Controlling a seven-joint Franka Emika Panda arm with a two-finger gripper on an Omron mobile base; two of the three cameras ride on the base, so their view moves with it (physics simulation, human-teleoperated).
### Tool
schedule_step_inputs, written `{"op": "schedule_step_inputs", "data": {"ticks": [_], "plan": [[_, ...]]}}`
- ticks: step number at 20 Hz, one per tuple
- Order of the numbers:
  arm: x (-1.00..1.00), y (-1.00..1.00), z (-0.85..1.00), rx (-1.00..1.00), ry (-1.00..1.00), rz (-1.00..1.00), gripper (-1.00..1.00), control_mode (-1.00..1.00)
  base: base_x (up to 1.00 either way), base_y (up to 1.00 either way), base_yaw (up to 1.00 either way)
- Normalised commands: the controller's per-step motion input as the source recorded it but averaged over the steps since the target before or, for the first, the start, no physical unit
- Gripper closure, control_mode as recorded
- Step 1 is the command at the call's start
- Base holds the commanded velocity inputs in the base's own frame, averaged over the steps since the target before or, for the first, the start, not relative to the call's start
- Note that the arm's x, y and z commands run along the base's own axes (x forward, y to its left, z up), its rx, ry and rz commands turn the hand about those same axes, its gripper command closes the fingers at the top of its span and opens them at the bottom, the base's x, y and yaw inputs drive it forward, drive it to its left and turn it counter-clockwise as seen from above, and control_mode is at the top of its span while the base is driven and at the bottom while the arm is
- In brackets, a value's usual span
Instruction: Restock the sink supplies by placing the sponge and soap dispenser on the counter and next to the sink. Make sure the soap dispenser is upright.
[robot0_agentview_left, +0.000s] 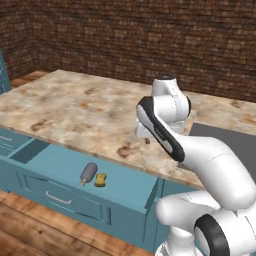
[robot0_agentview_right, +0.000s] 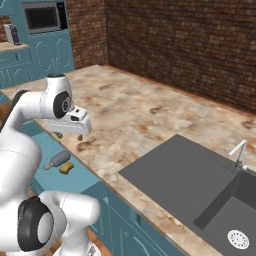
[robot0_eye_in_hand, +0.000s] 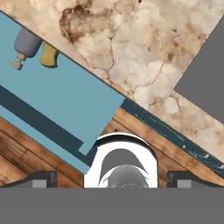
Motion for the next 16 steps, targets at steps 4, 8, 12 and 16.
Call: {"op": "schedule_step_inputs", "data": {"ticks": [4, 8, 12, 16], "plan": [[0.00, 1.00, -1.00, 0.01, 0.09, -0.22, -1.00, -1.00, 0.00, 0.00, 0.00], [0.06, 1.00, -0.95, 0.02, 0.00, -0.35, -1.00, -1.00, 0.00, 0.00, 0.00], [0.48, 0.95, -0.66, -0.01, 0.02, -0.33, -1.00, -1.00, 0.00, 0.00, 0.00], [0.56, 0.94, -0.61, 0.00, 0.01, -0.26, -1.00, -1.00, 0.00, 0.00, 0.00]]}}
